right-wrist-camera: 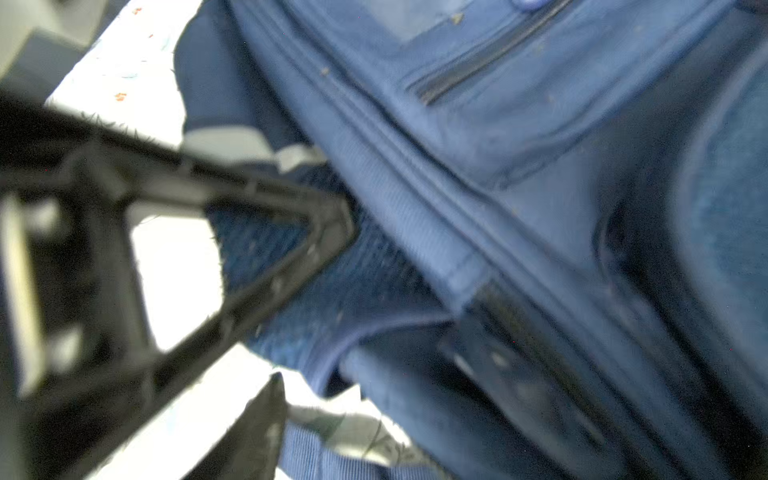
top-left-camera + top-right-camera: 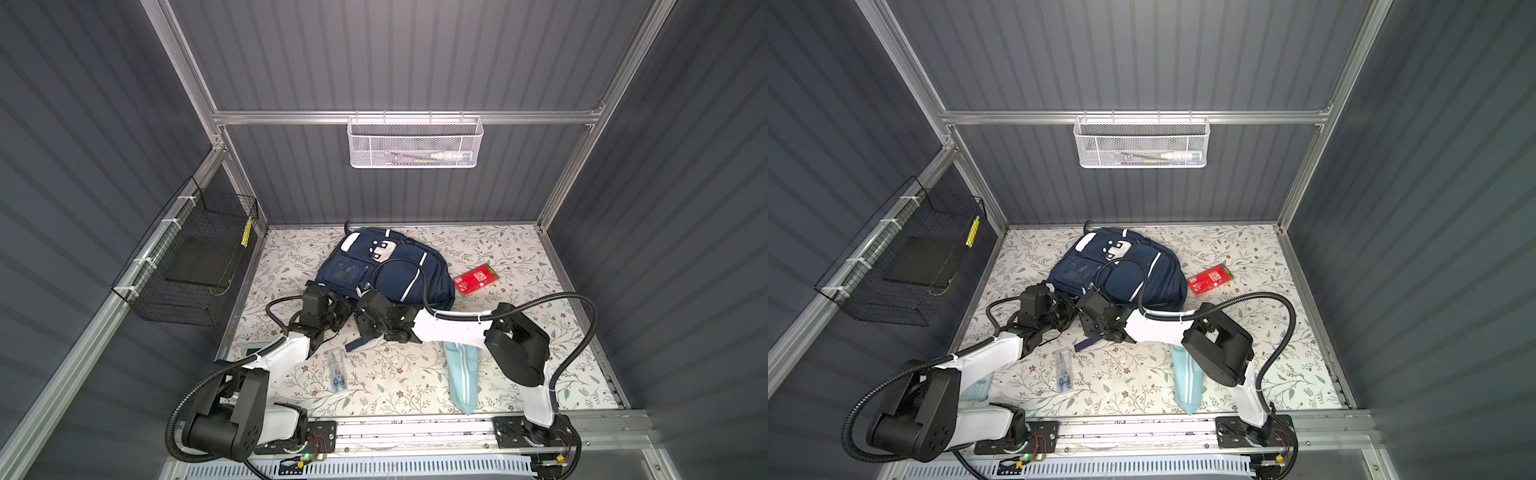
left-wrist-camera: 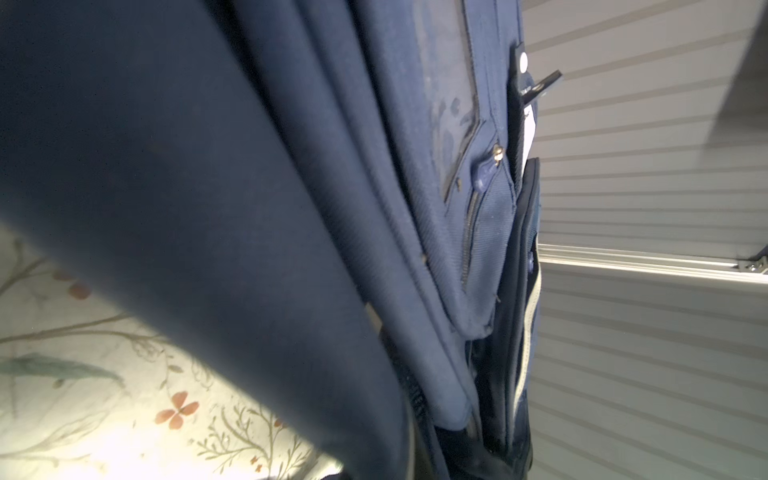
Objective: Pack the student bag
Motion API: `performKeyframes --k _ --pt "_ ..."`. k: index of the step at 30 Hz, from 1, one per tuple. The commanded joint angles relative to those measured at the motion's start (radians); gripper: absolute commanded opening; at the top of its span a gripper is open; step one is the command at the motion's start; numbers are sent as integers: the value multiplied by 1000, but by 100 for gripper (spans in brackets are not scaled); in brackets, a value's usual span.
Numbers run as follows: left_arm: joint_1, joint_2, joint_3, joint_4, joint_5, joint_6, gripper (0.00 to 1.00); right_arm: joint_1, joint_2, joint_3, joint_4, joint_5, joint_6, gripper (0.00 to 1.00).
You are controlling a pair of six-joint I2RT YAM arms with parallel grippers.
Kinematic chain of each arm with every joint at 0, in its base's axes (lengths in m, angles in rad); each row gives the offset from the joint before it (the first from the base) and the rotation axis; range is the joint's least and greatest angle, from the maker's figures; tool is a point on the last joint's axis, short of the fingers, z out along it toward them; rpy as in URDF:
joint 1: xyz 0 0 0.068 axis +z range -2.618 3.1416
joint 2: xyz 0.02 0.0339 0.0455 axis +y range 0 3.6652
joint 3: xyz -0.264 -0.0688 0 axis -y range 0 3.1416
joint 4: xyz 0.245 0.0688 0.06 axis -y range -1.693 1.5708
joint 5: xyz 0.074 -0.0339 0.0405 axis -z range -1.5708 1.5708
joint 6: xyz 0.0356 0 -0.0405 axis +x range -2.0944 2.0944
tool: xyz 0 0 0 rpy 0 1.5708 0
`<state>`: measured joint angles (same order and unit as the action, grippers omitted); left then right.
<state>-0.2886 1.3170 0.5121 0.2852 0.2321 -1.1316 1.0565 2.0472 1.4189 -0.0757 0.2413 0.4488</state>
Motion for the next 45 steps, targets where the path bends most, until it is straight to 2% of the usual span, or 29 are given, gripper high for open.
performKeyframes --k 1,5,6,7,11,13,19,29,33,37,40,42,43,45 --pt "-24 -48 -3 -11 124 1 0 -22 19 44 66 130 -27 40" --pt "-23 -47 -8 -23 117 13 0 -24 -10 8 100 121 -57 8" --pt "-19 -45 -7 -24 117 18 0 -24 -18 -4 105 114 -62 2" --pt "-16 -42 -4 -27 115 23 0 -27 -24 -8 97 107 -61 0" --pt "7 -19 7 -23 113 38 0 -31 -57 -34 40 47 -65 0" --pt "19 -2 19 -20 113 48 0 -37 -77 -60 26 -20 -71 0" --pt "74 31 39 -15 119 75 0 -81 -172 -165 -53 -145 -3 0" --pt "126 35 58 -34 167 109 0 -154 -334 -332 -189 -132 3 0" --pt "127 35 60 -41 171 118 0 -257 -431 -445 -215 -154 -11 0" --pt "135 46 70 -54 170 134 0 -395 -498 -522 -219 -201 -80 0" --pt "138 69 95 -64 169 148 0 -473 -495 -509 -254 -222 -128 0" --pt "138 94 116 -59 171 152 0 -482 -499 -489 -273 -224 -154 0" --pt "138 109 131 -48 175 155 1 -479 -504 -480 -281 -236 -157 0" --pt "138 148 168 -39 169 169 12 -455 -520 -460 -295 -257 -153 0"
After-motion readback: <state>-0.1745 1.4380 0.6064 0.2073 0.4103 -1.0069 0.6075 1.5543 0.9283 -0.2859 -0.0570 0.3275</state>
